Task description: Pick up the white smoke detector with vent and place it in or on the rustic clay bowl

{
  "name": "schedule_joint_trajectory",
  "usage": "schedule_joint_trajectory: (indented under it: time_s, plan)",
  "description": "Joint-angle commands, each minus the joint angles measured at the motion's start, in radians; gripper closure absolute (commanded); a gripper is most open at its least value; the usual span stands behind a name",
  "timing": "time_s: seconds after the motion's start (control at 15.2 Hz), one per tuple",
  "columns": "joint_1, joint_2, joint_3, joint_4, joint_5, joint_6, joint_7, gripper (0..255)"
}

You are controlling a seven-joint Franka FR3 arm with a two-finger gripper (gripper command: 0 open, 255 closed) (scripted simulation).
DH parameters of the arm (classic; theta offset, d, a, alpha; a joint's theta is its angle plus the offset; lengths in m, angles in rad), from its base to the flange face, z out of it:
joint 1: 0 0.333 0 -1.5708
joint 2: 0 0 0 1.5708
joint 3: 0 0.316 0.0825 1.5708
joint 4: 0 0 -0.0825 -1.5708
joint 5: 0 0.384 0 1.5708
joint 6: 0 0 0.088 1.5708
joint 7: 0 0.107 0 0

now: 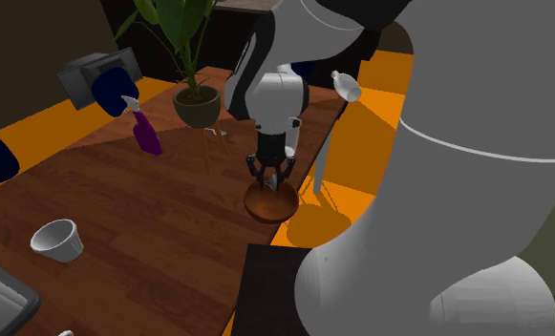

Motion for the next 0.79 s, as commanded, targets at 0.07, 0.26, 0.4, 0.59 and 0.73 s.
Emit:
schedule_joint_trajectory:
  time_s: [0.07, 0.26, 0.4, 0.59, 0.73]
  plan:
    - [0.005, 0.038, -0.005, -0.006, -0.013, 0.043, 0.006, 255]
    - [0.007, 0.054, -0.007, -0.006, -0.018, 0.058, 0.008, 255]
    - [0.007, 0.054, -0.007, -0.006, -0.018, 0.058, 0.008, 255]
    - [0.007, 0.054, -0.007, -0.006, -0.018, 0.058, 0.008, 255]
    - [0.007, 0.054, -0.007, -0.006, -0.018, 0.058, 0.008, 0]
